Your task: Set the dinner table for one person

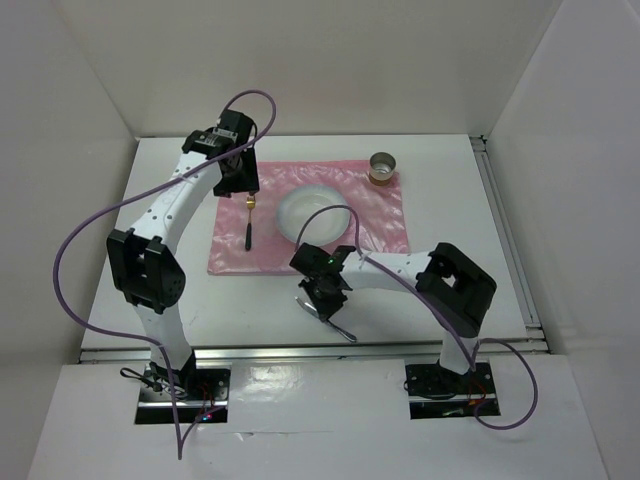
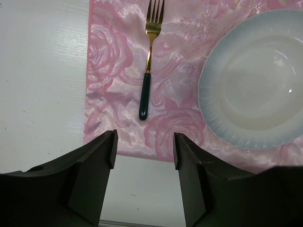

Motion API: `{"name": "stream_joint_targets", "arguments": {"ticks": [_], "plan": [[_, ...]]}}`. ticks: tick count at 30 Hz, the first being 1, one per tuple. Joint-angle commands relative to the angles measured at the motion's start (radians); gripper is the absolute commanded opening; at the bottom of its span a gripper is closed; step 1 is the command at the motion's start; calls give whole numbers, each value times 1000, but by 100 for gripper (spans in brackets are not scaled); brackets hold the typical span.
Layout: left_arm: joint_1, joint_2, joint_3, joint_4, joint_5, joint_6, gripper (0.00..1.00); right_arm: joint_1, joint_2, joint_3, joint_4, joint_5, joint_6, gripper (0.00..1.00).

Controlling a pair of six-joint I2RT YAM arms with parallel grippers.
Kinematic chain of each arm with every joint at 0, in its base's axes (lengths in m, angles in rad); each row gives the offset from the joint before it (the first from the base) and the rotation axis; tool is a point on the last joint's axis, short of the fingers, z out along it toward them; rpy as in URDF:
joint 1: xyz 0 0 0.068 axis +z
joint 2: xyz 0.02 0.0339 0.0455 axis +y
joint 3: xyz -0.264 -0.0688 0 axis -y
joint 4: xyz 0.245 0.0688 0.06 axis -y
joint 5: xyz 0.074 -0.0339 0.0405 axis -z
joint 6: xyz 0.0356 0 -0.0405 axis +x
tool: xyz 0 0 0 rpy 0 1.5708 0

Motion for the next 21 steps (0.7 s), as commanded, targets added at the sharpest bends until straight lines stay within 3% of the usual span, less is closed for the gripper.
{"name": "stream_joint_targets", "arguments": {"ticks": [1,9,10,13,15,21], "plan": [[-4,-44,-7,8,-10,-18,67,15,113,36,72,65,-56,19],[-4,-44,-7,17,-20,-18,67,15,154,187,72,38,-95,19],[-4,-55,-7,17,-20,-18,67,15,144,187,72,38,-95,21],[-4,-76,3,-7,-10,-18,67,15,72,158,106,38,-95,42],[-14,-86,23,-7,-10,-18,67,15,30,127,115,38,-106,50],[-14,-147,42,-7,0,-9,67,15,21,57,106,38,-116,51]]}}
